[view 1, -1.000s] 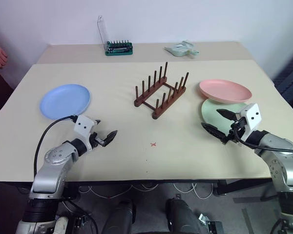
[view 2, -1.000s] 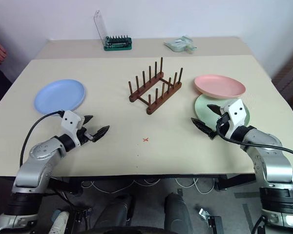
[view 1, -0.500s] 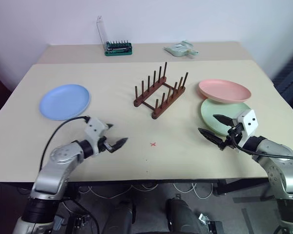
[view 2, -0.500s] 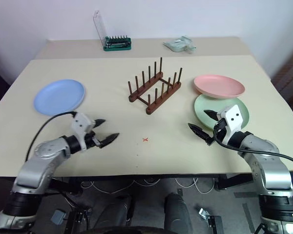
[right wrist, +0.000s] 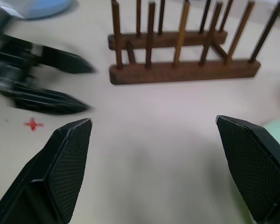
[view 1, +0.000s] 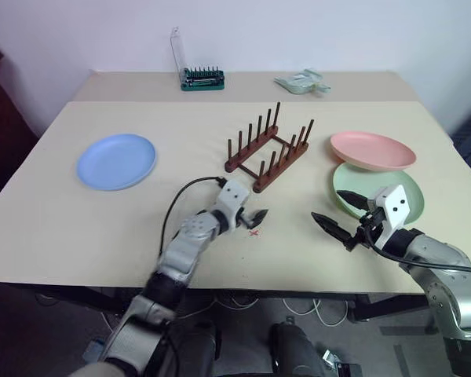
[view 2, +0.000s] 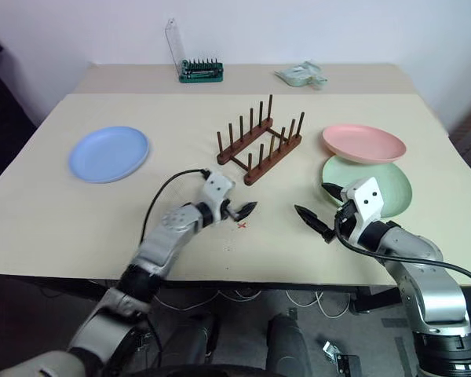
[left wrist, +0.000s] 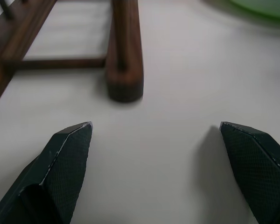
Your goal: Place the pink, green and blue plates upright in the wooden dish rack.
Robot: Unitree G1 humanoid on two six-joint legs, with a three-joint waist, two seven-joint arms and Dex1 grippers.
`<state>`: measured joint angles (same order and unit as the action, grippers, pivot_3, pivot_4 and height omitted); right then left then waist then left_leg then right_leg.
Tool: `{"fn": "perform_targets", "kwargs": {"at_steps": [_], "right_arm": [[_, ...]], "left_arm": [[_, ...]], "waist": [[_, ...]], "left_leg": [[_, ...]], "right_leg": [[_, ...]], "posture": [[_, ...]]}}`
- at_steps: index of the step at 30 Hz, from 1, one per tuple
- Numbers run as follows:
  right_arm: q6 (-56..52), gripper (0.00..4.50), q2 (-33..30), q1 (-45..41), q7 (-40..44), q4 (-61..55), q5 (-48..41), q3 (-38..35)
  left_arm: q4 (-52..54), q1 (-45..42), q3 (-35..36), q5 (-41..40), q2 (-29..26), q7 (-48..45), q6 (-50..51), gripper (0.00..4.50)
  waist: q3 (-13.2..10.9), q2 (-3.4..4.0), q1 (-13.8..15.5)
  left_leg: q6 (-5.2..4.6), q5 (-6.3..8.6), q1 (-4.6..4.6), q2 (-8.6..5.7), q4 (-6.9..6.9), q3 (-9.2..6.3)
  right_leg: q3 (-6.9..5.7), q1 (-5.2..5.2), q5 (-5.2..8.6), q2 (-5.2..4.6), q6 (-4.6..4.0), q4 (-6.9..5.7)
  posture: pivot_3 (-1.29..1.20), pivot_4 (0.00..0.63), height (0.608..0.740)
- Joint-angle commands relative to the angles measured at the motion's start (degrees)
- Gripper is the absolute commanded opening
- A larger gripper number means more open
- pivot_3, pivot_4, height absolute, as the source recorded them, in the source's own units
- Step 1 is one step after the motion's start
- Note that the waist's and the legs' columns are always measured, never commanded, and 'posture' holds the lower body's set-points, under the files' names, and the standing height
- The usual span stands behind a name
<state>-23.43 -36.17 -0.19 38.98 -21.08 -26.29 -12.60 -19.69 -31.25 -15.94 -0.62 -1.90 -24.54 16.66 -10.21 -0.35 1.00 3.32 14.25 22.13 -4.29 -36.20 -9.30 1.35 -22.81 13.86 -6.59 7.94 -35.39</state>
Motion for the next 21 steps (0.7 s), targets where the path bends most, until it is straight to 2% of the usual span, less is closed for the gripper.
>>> {"fn": "perform_targets", "kwargs": {"at_steps": [1, 7, 10, 16, 18, 21], "right_arm": [[-0.31, 4.33, -0.4, 0.2, -0.7, -2.82, -1.01, -2.14], [-0.88, 4.33, -0.86, 1.28, -1.38, -4.21, -0.97, -3.62], [-0.98, 4.5, -0.93, 2.12, -1.47, -4.68, -0.87, -4.16], [-1.05, 4.5, -0.51, 2.55, -2.07, -5.29, -0.62, -3.6], [-1.15, 4.5, -0.5, 2.49, -2.13, -5.26, -0.64, -3.51], [-0.99, 4.5, -1.37, 3.45, -1.66, -5.23, -0.01, -3.91]], "left_arm": [[-10.9, -3.46, 1.1, 0.66, 2.01, 1.39, -2.39, 4.5], [-23.94, -11.32, 3.3, 0.99, 4.27, 2.04, -8.25, 4.5], [-25.23, -12.11, 4.58, 0.28, 4.77, 1.48, -10.06, 3.71], [-24.74, -11.49, 4.47, 1.9, 3.93, 1.72, -10.46, 0.92], [-24.49, -11.46, 4.24, 2.59, 3.6, 1.71, -10.64, 0.78], [-15.96, -6.66, 2.97, 1.99, -3.81, -8.41, -15.48, 0.78]], "waist": [[0.0, 0.0, -0.14], [0.0, 0.0, -0.25], [0.0, 0.0, -0.28], [0.01, 0.0, -0.31], [0.0, 0.0, -0.33], [0.01, 0.02, -0.93]], "left_leg": [[-0.04, 0.03, -0.07, 0.0, 0.01, 0.0], [-0.05, 0.03, -0.09, -0.01, 0.01, 0.01], [-0.05, 0.03, -0.09, -0.01, 0.01, 0.01], [-0.05, 0.03, -0.09, -0.01, 0.04, 0.01], [-0.05, 0.03, -0.1, -0.01, 0.04, 0.01], [-0.05, 0.03, -0.12, 0.01, 0.09, 0.03]], "right_leg": [[0.0, 0.08, 0.02, 0.0, 0.04, 0.04], [-0.01, 0.09, 0.01, -0.01, 0.1, 0.05], [-0.01, 0.09, 0.01, -0.01, 0.12, 0.05], [-0.01, 0.08, 0.01, -0.01, 0.13, 0.04], [-0.01, 0.07, 0.01, -0.01, 0.13, 0.04], [0.0, 0.04, 0.01, 0.0, 0.12, 0.03]], "posture": [[0.0, 0.15, 0.74], [0.0, 0.15, 0.74], [0.0, 0.15, 0.74], [0.0, 0.15, 0.74], [0.0, 0.15, 0.74], [0.0, 0.15, 0.74]]}}
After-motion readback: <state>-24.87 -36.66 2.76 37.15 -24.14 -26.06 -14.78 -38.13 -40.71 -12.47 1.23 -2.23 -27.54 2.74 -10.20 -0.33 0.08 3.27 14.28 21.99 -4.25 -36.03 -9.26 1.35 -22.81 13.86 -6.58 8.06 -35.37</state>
